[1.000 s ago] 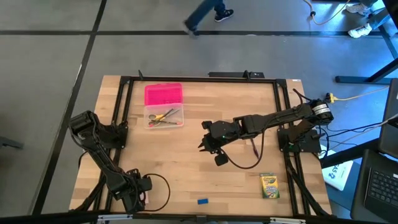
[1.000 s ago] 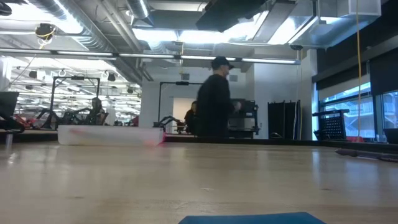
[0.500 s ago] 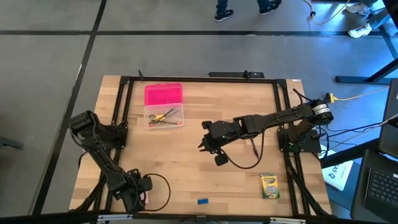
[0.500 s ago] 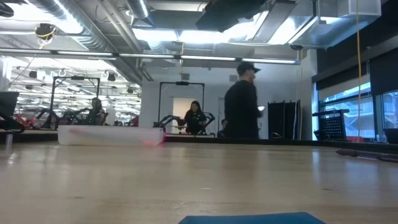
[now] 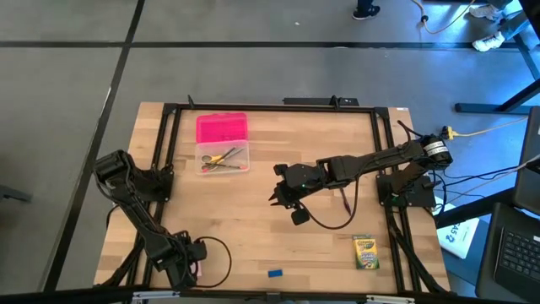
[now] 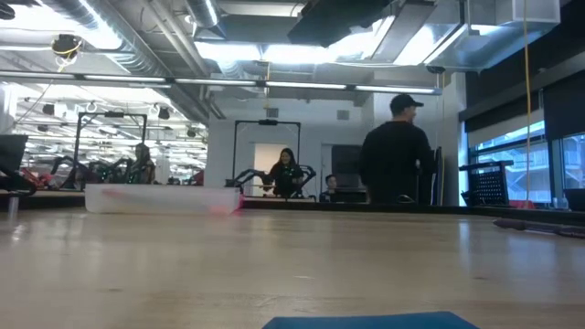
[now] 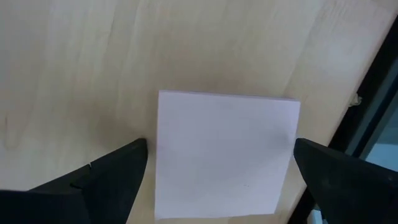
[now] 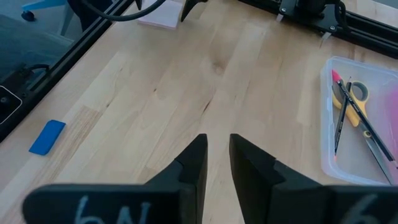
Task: Pack school essentials
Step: Put the light pink sticky note into the pink supply box
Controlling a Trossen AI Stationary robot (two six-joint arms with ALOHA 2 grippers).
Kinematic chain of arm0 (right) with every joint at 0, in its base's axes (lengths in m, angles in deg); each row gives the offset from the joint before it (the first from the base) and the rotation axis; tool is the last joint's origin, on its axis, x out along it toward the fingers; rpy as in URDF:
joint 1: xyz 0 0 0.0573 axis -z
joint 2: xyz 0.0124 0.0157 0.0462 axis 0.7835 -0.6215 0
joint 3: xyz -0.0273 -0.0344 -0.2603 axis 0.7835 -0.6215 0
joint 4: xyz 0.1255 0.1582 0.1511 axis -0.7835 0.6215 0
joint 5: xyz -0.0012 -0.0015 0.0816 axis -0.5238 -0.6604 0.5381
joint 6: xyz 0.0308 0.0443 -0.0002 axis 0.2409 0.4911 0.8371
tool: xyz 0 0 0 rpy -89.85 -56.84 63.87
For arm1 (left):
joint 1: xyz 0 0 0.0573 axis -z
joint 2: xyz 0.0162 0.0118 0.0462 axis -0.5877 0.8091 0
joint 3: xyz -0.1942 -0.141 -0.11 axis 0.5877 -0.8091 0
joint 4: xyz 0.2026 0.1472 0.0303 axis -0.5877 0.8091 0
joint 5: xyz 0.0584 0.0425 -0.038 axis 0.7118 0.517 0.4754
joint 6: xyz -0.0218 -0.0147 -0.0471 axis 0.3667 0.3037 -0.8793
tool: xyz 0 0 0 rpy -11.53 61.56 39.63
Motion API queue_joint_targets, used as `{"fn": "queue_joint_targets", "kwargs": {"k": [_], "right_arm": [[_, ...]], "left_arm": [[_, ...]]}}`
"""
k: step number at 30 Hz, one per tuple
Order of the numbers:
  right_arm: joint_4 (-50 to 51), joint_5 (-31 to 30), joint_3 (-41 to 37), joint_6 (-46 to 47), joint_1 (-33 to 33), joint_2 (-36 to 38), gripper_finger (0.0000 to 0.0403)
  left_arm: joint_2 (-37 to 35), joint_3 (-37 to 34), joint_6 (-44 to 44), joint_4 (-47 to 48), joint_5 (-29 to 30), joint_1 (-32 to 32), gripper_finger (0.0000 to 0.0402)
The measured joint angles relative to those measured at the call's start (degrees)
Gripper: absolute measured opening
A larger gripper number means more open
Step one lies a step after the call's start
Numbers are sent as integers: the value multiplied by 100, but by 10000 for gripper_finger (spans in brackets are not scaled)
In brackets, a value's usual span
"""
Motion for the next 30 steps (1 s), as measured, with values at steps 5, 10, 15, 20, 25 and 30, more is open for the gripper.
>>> {"fn": "queue_joint_targets", "kwargs": {"k": [5,10,15,20,25,30], "right_arm": [[0,1,0,0,0,0,71],[0,0,0,0,0,0,71],[0,0,0,0,0,0,71],[0,2,0,0,0,0,71],[0,1,0,0,0,0,71],[0,1,0,0,0,0,71]], "left_arm": [[0,0,-5,-43,-1,7,398],[2,0,-3,-68,3,8,399],[2,2,-9,-75,14,9,398],[59,7,-2,-78,25,11,397],[173,22,28,-72,25,7,399],[173,17,6,-73,61,39,399]]}}
